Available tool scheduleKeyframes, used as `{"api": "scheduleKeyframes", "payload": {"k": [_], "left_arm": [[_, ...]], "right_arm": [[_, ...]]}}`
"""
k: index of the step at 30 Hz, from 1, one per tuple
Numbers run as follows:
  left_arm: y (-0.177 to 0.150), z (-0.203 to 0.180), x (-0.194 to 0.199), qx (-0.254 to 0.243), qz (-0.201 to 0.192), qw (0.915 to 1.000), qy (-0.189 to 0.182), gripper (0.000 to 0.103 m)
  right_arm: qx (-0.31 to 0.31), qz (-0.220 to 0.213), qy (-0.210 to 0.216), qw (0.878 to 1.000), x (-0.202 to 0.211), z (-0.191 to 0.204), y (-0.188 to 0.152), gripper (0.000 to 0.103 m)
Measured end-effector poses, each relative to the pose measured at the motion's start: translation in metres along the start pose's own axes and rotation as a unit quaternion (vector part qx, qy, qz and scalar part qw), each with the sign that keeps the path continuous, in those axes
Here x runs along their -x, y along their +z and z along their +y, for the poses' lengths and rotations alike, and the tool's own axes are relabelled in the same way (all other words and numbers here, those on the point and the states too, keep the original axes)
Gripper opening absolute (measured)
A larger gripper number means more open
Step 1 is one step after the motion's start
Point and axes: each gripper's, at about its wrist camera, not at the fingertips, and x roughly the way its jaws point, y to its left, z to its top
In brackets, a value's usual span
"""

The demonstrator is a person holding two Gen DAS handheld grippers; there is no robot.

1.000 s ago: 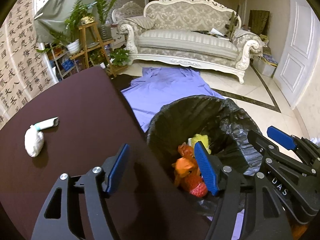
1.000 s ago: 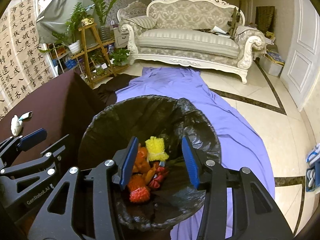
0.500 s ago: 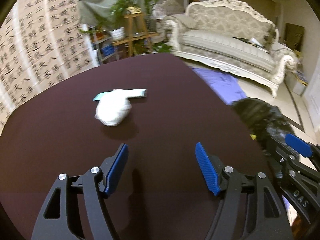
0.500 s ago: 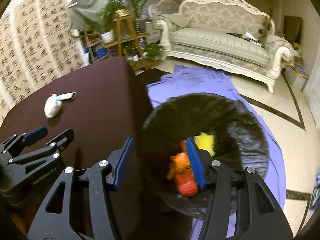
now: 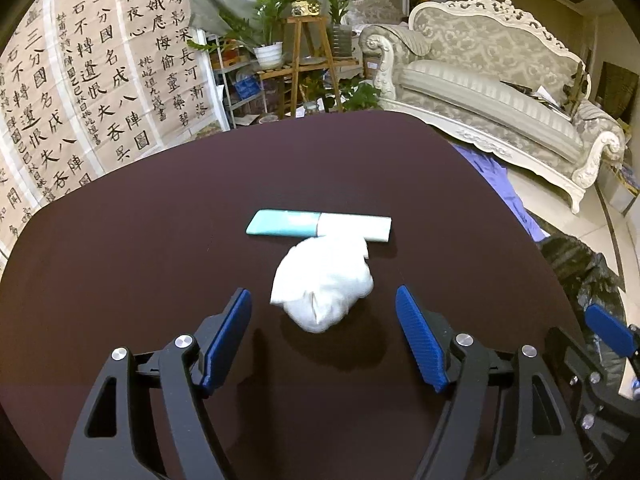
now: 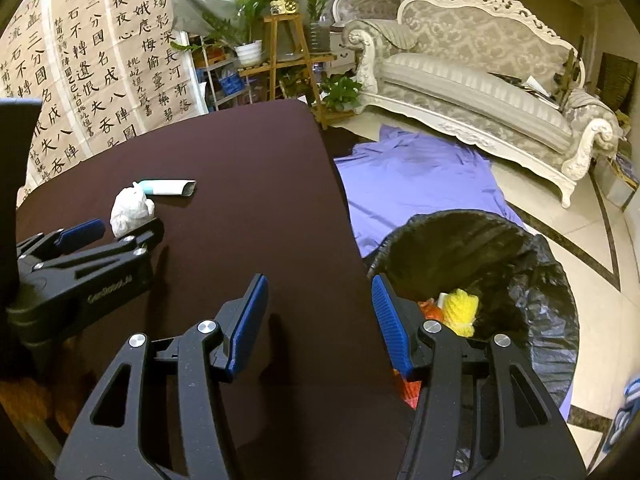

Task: Collect trash
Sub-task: 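Return to the table and grasp the white cloth with the left gripper, then grasp the teal-capped white tube with the right gripper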

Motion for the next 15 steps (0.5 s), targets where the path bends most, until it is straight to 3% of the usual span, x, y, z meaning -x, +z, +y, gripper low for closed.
{"api": "scheduleKeyframes", "payload": {"k": [6, 15], "left_arm": [[-0.001, 0.006, -0.003, -0.001, 0.009, 0.9997, -0.024, 0.038], [-0.011, 0.034, 0.010, 0.005, -0.003, 0.9999, -0.009, 0.034]], "right_arm": [[0.010, 0.006, 0.004, 1.000, -0.010, 0.010, 0.008, 0.053], [0.032, 0.003, 0.017, 0.999, -0.028, 0.037, 0.029, 0.053]]}}
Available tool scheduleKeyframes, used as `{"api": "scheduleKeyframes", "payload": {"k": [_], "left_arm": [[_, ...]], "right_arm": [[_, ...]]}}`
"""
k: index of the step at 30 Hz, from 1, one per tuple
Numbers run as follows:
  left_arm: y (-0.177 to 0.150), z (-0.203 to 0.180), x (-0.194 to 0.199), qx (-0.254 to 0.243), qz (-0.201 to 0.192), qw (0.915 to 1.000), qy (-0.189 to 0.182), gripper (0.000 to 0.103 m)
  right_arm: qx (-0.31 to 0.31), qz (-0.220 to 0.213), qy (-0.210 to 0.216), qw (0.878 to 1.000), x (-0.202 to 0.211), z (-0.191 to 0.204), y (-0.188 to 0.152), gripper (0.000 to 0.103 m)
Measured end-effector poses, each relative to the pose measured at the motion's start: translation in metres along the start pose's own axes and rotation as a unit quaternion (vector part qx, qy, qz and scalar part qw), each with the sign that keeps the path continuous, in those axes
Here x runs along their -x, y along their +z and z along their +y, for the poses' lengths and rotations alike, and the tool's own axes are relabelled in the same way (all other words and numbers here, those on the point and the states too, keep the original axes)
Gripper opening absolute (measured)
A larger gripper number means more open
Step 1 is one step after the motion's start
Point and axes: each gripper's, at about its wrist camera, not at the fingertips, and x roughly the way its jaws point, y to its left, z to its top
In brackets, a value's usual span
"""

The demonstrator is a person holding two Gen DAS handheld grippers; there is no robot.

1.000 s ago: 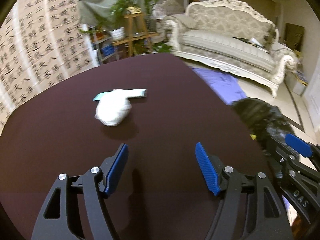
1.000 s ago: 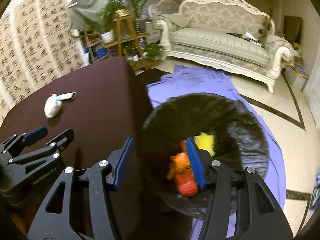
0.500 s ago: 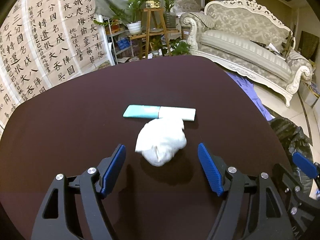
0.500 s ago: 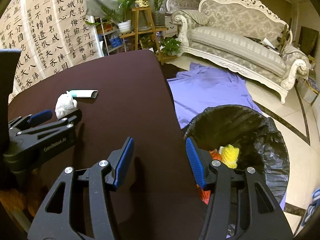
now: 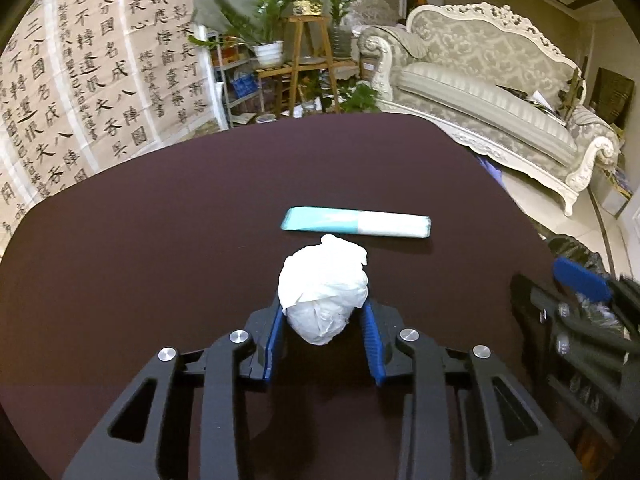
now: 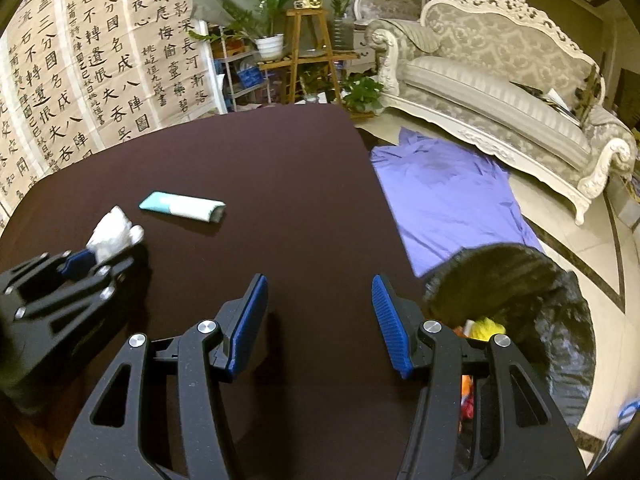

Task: Collect trash
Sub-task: 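Grasp the teal-capped white tube with the right gripper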

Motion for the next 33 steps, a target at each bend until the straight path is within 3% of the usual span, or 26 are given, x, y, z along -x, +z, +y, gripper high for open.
{"api": "scheduleKeyframes", "payload": {"k": [15, 27, 33], "left_arm": [[-0.012, 0.093, 0.006, 0.058, 0.012, 0.9963, 0.062, 0.034], [-0.015, 0.121, 0.008, 0.081, 0.014, 0.9935, 0.079, 0.034], [-0.017, 0.120, 0.009, 0.079, 0.014, 0.9932, 0.084, 0.034]], "right_arm": [[0.008, 0.012, 0.000, 1.000, -0.050, 0.028, 0.053, 0.053], [0.076, 0.023, 0.005, 0.997, -0.028, 0.066, 0.020, 0.058], [0.067, 0.007, 0.017, 0.998, -0.014, 0.075, 0.020, 0.058]]}}
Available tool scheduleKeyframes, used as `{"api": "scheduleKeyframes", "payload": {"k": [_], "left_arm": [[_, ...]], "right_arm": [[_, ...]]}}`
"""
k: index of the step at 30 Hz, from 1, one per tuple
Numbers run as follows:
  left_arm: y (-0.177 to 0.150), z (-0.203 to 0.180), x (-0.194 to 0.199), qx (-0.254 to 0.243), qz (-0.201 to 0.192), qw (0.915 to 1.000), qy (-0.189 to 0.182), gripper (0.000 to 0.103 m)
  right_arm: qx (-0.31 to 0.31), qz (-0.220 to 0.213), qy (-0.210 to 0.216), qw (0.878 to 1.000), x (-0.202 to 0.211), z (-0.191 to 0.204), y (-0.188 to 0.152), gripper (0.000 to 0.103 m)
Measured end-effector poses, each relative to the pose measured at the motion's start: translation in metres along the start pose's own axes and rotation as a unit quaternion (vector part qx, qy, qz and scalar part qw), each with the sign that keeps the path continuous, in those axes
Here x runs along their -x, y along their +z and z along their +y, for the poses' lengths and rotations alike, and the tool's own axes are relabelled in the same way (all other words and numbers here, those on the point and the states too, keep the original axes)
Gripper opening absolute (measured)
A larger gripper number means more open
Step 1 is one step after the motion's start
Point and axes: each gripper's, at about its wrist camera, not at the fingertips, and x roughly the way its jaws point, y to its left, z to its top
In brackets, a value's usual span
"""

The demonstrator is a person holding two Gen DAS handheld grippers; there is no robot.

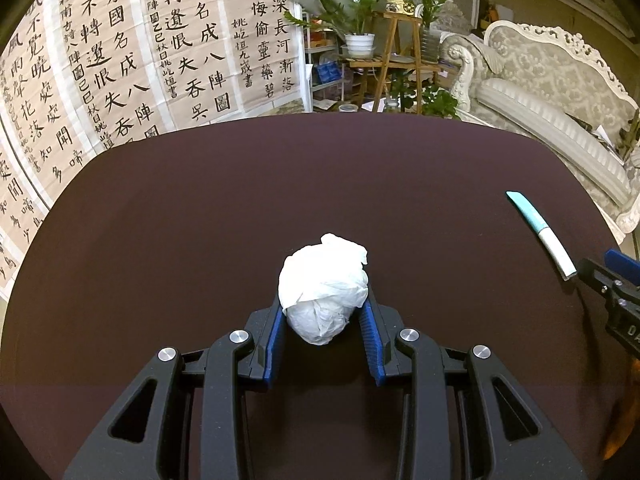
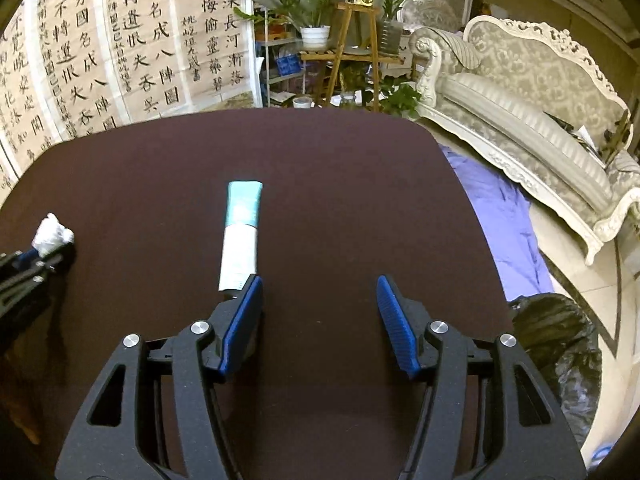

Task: Collect trash
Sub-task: 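Grasp the teal-capped white tube with the right gripper, then carry the white cloth and tube over the bin and release both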

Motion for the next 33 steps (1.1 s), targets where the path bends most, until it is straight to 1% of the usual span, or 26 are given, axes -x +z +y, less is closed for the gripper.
{"api": "scheduleKeyframes", "payload": {"k": [7, 12, 14, 15, 16, 18, 20, 21, 22, 25, 33], "left_arm": [[-0.002, 0.001, -0.001, 0.003, -0.001, 1.0000, -0.004, 0.035], [-0.002, 0.001, -0.001, 0.004, -0.001, 1.0000, -0.004, 0.035], [-0.002, 0.001, -0.001, 0.004, -0.001, 1.0000, -0.004, 0.035], [-0.002, 0.001, -0.001, 0.004, -0.001, 1.0000, -0.004, 0.035], [-0.002, 0.001, -0.001, 0.004, -0.001, 1.0000, -0.004, 0.035], [-0.003, 0.001, -0.001, 0.004, -0.001, 1.0000, -0.004, 0.035], [-0.002, 0.001, -0.001, 0.003, -0.001, 1.0000, -0.004, 0.035], [-0.002, 0.001, -0.001, 0.003, -0.001, 1.0000, -0.004, 0.035], [-0.002, 0.001, -0.001, 0.004, -0.001, 1.0000, -0.004, 0.035], [-0.003, 0.001, -0.001, 0.008, -0.001, 1.0000, -0.006, 0.034], [-0.008, -0.003, 0.004, 0.014, -0.002, 0.9998, -0.013, 0.034]], "right_arm": [[0.013, -0.008, 0.016, 1.000, -0.004, 0.024, 0.011, 0.058], [0.013, 0.003, 0.014, 1.000, -0.020, 0.033, 0.020, 0.056], [0.015, 0.009, 0.011, 1.000, -0.025, 0.035, 0.021, 0.052], [0.016, 0.013, 0.011, 1.000, -0.027, 0.036, 0.021, 0.046], [0.016, 0.018, 0.011, 1.000, -0.031, 0.036, 0.021, 0.043], [0.013, 0.018, 0.015, 1.000, -0.031, 0.037, 0.021, 0.040], [0.013, 0.020, 0.018, 1.000, -0.029, 0.038, 0.020, 0.031], [0.014, 0.021, 0.018, 1.000, -0.028, 0.039, 0.019, 0.024], [0.019, 0.022, 0.016, 0.999, -0.026, 0.042, 0.017, 0.020], [0.026, 0.021, 0.014, 0.999, -0.020, 0.046, 0.011, 0.018], [0.020, 0.020, 0.019, 0.999, 0.002, 0.042, -0.014, 0.016]]}}
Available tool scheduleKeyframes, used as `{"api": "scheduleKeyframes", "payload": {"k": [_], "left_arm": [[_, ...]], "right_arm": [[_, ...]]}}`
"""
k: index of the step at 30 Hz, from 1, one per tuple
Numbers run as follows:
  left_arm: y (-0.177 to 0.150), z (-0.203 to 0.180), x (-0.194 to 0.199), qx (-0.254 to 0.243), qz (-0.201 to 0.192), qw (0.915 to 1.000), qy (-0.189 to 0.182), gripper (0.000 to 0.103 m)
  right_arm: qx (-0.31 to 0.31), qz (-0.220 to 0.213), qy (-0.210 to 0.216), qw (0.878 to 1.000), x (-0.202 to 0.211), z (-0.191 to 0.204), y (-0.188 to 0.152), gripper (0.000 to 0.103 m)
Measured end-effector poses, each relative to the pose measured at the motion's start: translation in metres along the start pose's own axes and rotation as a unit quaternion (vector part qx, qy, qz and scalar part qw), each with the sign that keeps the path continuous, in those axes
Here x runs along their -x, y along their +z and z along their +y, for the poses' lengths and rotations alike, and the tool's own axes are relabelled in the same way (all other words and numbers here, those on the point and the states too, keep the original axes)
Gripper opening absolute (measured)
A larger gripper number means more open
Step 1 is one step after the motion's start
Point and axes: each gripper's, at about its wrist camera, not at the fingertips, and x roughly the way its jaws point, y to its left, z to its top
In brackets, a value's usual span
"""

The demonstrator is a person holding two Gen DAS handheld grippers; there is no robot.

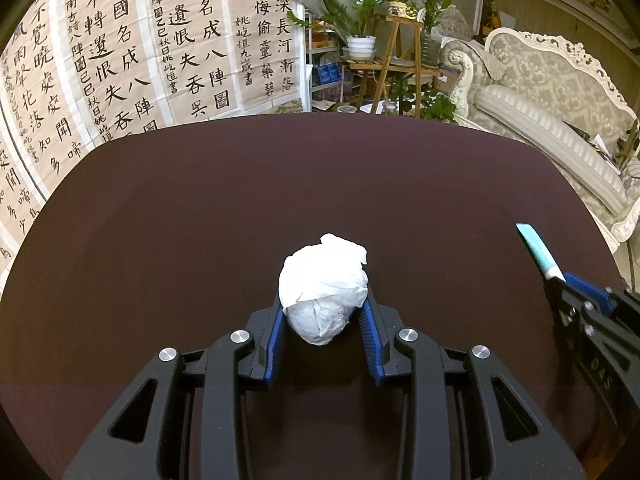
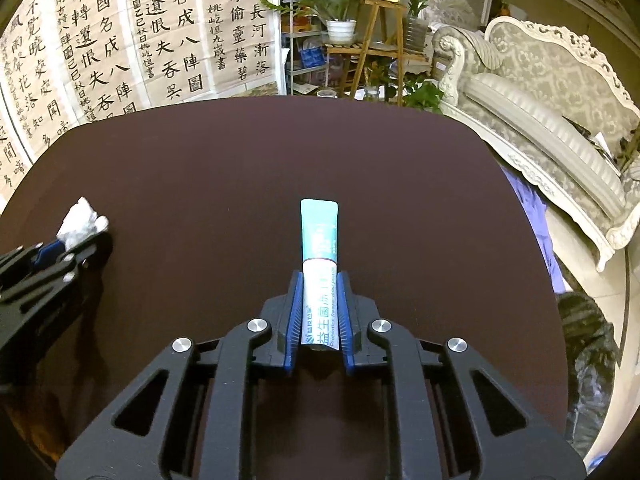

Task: Collect trash
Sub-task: 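Carry the white cloth and tube over the bin and release both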

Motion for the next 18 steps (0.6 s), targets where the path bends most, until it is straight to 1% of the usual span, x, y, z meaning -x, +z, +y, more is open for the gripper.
{"api": "scheduleKeyframes", "payload": {"k": [7, 12, 18], "left_arm": [[-0.012, -0.014, 0.017, -0.014, -0.009, 0.9998, -0.009, 0.034], [-0.025, -0.029, 0.028, -0.026, -0.013, 0.9994, -0.018, 0.033], [-0.040, -0.049, 0.046, -0.044, -0.023, 0.9981, -0.037, 0.033]], "right_arm": [[-0.011, -0.005, -0.001, 1.000, 0.023, -0.010, -0.028, 0.016], [-0.030, -0.015, -0.009, 0.999, 0.042, -0.028, -0.046, 0.016], [-0.053, -0.028, -0.024, 0.998, 0.065, -0.053, -0.065, 0.016]]}}
